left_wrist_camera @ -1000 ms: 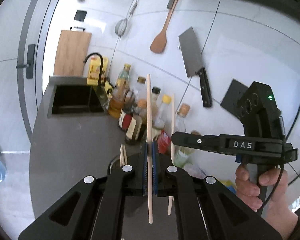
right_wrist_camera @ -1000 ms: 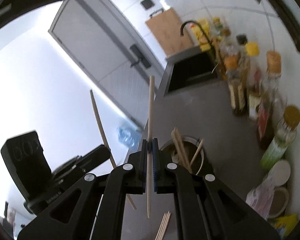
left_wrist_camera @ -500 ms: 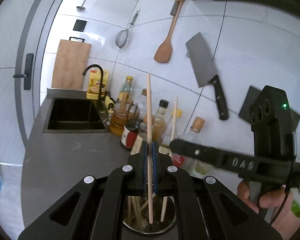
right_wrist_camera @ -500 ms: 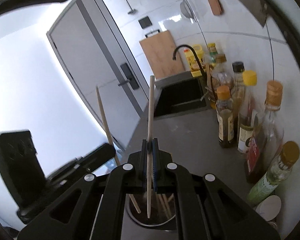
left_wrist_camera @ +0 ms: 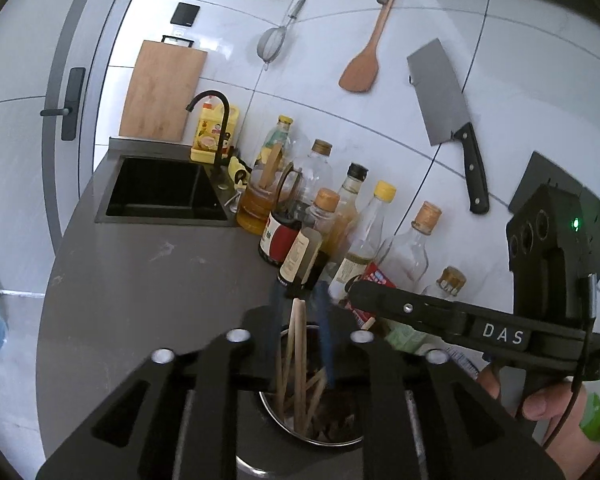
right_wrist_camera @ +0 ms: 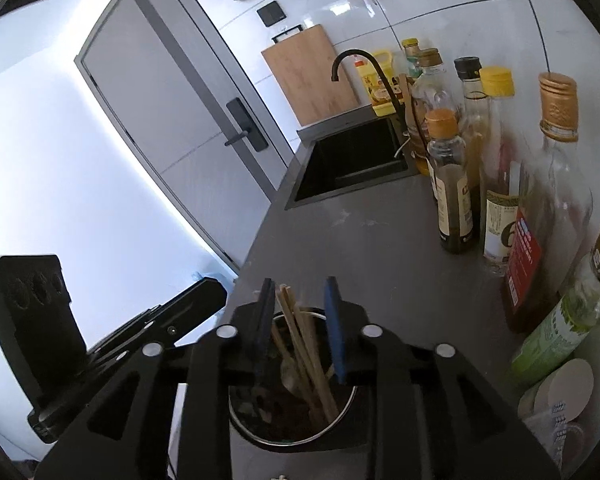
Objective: Organize utensils
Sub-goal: 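Lower the chopstick into the holder and open the right tool, then move the right tool back to the chopstick pile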
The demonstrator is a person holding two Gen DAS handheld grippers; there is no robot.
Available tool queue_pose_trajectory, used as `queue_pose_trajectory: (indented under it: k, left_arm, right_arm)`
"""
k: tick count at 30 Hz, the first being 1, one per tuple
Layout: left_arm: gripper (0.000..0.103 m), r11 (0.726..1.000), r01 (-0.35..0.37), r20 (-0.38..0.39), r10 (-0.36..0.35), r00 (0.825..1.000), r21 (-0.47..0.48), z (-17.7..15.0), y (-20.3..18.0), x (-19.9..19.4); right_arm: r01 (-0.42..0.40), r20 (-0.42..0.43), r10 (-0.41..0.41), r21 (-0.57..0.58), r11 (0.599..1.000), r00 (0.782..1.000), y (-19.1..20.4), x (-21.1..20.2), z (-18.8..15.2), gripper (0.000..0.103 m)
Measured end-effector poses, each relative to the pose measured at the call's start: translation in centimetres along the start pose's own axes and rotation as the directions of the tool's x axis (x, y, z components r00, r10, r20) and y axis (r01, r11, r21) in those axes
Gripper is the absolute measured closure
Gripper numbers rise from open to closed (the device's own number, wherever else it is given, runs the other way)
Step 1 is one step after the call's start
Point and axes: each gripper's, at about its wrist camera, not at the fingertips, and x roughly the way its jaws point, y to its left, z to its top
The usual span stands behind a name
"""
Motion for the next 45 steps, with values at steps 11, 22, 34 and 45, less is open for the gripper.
queue_pose_trajectory:
  k: [11,22,34,45]
  left_arm:
    - [0.082,1.0,-0.017,0.026,0.017,1.0,0.003,0.2,-1.1,-3.1]
    - [0.071,0.999,-0.039,0.032,0.038,0.999,0.022,-0.9,-3.3,-9.9]
    - [0.068,0.997,-0.039,-0.145,0.028,0.989,-0.073,-4.9,-2.7,-13.9]
    - [0.06,0.994,-0.064,-0.297,0.033,0.954,-0.094,-9.3,-1.4,-14.8]
  right_arm:
    - [-0.008,0.02,0.008,-0.024,1.0,1.0,2.0,-3.1,-0.8,0.076]
    - [-0.019,-0.064,0.015,-0.066,0.998,0.998,5.3,-6.8,-3.5,0.075]
    - [-0.013,-0.222,0.009,-0.015,1.0,0.975,5.3,-7.3,-9.0,0.06]
    - [-0.027,-0.368,0.054,0.077,0.997,0.928,5.0,-4.6,-14.2,0.06]
